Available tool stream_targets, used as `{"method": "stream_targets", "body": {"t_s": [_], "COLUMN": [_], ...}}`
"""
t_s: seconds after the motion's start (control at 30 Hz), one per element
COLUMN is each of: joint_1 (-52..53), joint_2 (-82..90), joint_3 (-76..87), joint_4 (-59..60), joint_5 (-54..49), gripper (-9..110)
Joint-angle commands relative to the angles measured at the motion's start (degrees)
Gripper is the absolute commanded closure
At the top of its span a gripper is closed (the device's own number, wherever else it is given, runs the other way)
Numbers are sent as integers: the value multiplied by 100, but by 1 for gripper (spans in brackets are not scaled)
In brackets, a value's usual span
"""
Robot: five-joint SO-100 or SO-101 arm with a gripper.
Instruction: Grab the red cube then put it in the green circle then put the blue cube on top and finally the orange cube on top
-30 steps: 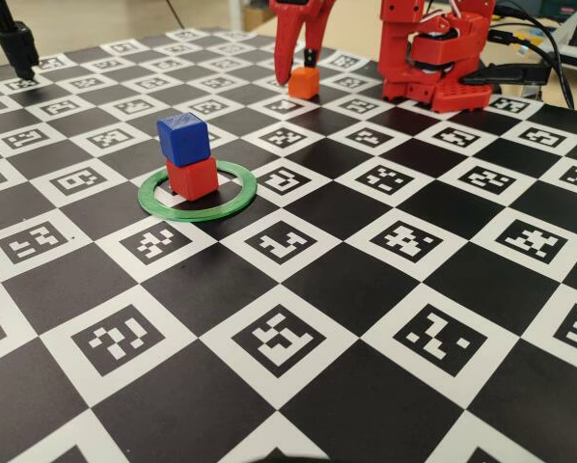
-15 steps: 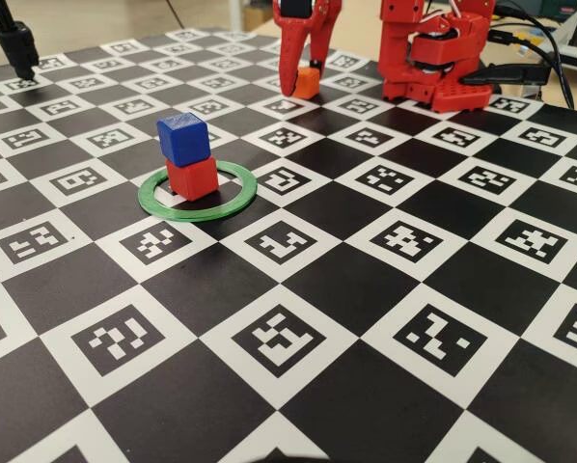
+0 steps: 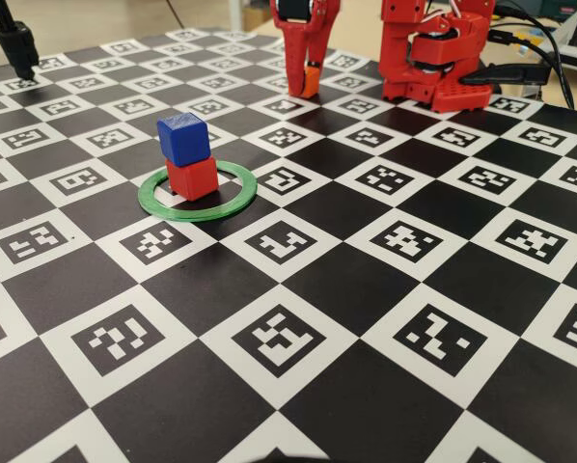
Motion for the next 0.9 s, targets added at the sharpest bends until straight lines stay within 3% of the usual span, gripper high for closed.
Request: {"method": "stream_targets", "body": {"t_s": [0.0,0.4,0.87], "joint_1": [-26,-422,-2109], "joint_2": [44,26,-923], "joint_3": [-44,-1934,-5291], "joint_4": [-53,1477,3674], "joint_5": [18,483,1951], "gripper": [93,94,94]}}
